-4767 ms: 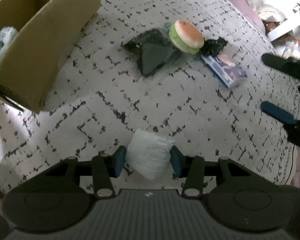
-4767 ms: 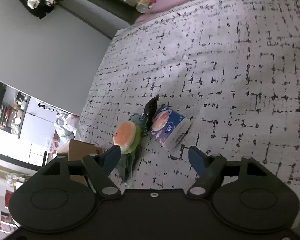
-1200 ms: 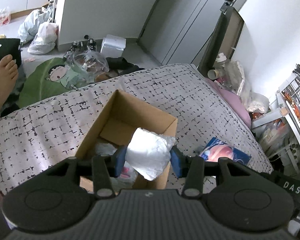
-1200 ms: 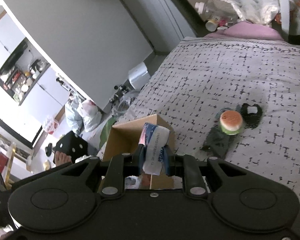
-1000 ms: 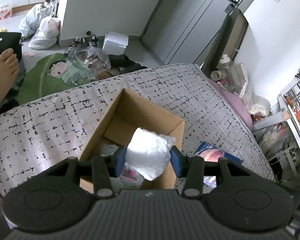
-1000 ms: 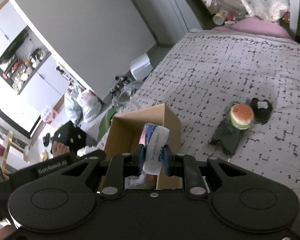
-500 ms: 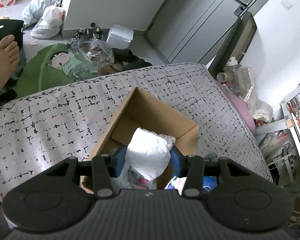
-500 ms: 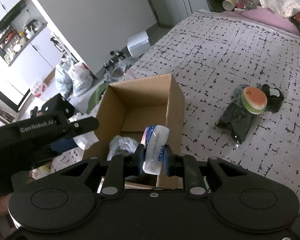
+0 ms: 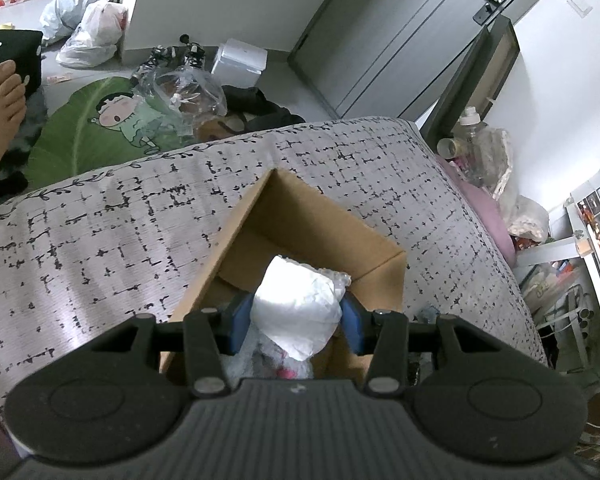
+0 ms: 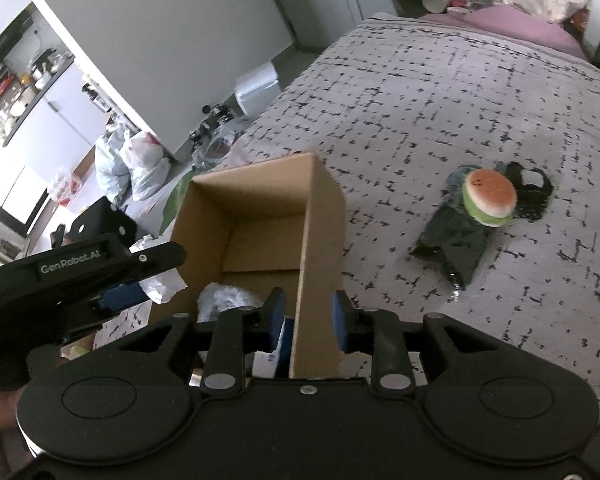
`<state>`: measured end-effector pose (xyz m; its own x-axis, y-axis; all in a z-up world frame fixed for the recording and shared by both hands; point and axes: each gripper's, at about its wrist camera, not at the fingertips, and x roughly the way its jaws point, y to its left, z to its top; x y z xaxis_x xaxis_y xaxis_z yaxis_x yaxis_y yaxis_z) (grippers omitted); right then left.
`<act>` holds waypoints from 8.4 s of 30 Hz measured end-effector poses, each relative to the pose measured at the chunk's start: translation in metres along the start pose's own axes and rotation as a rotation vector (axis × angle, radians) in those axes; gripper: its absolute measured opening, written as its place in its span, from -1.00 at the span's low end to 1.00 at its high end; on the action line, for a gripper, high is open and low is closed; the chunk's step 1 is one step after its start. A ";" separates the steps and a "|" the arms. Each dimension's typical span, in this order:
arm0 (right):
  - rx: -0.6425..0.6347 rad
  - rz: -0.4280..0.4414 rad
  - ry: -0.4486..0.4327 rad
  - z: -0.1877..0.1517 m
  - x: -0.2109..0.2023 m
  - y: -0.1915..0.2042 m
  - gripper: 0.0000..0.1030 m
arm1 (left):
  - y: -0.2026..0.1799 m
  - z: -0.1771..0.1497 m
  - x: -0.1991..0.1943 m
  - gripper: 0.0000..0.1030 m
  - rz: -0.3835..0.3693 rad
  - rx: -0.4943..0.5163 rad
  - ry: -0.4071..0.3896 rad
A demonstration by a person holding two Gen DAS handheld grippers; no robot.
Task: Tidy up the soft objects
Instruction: 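Open the left gripper over the box while the right releases the tissue pack into it, then withdraw both grippers from the box toward the burger plush, then close the left gripper on the black bag while the right grasps it too, then lift the black bag with both grippers and carry it over the box, then open both grippers to drop the black bag into the box, then move both open grippers back to the burger plush on the bed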
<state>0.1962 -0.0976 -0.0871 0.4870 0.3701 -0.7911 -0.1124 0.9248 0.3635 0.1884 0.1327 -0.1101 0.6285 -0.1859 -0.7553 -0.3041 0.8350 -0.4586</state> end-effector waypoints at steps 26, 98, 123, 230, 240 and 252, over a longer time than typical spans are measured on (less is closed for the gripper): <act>0.094 -0.015 -0.084 0.003 -0.051 -0.077 0.08 | -0.040 -0.017 -0.022 0.52 0.141 0.047 -0.036; 0.463 0.165 -0.064 0.043 0.044 -0.274 0.39 | -0.184 -0.104 0.150 0.44 0.233 0.282 0.135; 0.362 0.086 -0.081 0.054 0.072 -0.261 -0.62 | -0.181 -0.108 0.155 -0.44 0.146 0.261 0.120; 0.093 0.127 -0.034 0.029 0.028 -0.022 -0.20 | -0.030 0.006 0.034 -0.43 0.067 0.063 0.017; 0.108 0.113 -0.041 0.022 0.014 -0.045 0.13 | -0.037 0.006 0.037 0.03 0.076 0.059 0.033; 0.176 0.077 -0.071 0.018 -0.009 -0.091 0.21 | -0.060 -0.010 0.018 0.40 0.114 0.088 -0.007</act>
<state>0.2175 -0.1865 -0.1038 0.5434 0.4261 -0.7233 -0.0013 0.8621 0.5068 0.2108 0.0740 -0.1010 0.5988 -0.0842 -0.7965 -0.3097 0.8928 -0.3272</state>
